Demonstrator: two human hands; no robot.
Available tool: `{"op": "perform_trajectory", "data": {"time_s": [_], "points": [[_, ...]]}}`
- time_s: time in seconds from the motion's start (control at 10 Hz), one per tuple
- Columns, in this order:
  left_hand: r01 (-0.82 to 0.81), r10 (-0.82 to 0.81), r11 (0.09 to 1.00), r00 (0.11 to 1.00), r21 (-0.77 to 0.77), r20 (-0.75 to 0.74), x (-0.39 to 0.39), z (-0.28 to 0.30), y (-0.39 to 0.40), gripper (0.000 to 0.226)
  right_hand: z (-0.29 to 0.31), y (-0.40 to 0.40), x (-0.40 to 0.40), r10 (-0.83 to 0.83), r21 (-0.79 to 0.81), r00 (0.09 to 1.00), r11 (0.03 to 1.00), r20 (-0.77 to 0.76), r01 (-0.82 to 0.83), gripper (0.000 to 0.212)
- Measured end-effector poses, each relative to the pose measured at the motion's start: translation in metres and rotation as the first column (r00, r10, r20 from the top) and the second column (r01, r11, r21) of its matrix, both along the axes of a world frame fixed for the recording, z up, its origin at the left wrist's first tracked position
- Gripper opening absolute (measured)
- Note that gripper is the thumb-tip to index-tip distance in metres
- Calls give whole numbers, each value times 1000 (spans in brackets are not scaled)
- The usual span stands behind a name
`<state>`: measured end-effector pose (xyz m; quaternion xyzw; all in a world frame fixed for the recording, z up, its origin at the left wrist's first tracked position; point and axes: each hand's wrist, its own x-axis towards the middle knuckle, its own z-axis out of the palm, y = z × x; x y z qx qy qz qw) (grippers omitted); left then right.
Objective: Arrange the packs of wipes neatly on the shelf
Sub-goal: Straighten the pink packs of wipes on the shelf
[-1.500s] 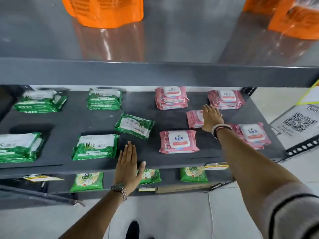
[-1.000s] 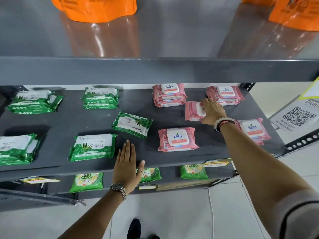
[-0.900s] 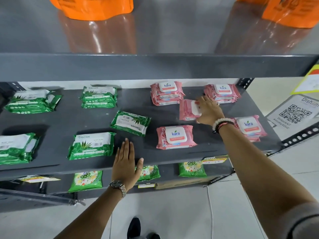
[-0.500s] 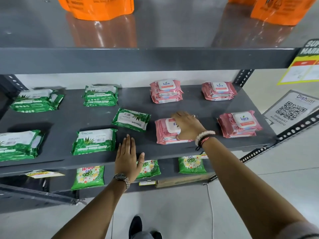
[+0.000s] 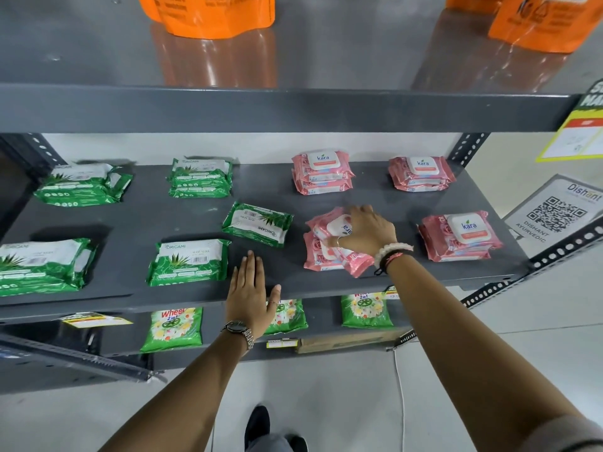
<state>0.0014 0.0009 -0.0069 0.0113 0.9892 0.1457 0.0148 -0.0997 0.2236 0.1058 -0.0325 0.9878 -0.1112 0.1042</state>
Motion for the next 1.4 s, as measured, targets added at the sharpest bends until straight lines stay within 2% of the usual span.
{"op": "perform_trajectory", "data": {"time_s": [0.1,0.2,0.3,0.4,0.5,0.6,0.8,1.1,1.4], "points": [[-1,1,1000,1000,-18,6,-1,-2,-1,81,-3,-13,-1,-191,27,981,981,38,190,94],[0,0,1000,1000,-22,4,-2,-3,-1,82,-5,-21,-2,-243,37,967,970,81,241,105],[9,-9,999,1000,-34,3,-2,-4,-2,82,-2,-12,-5,-191,41,970,981,148,187,95],[14,-14,999,1000,-36,-1,-1,-4,-2,82,5,6,-6,117,-59,993,991,-10,-117,60],[14,-14,999,1000,-37,-5,-2,-5,-2,82,8,21,-1,400,-55,915,914,-50,-403,82],[10,-10,1000,1000,-19,-12,-2,-4,-2,82,5,24,4,493,34,869,869,40,-494,88],[6,-6,1000,1000,8,-8,-1,-3,-1,80,0,17,8,418,113,906,899,69,-424,83],[8,-8,1000,1000,27,-3,0,-2,-1,81,-3,3,20,229,-11,969,973,-93,-231,75],[14,-14,1000,1000,13,-2,-1,-3,-2,82,-4,1,19,219,-15,972,975,-84,-221,76]]}}
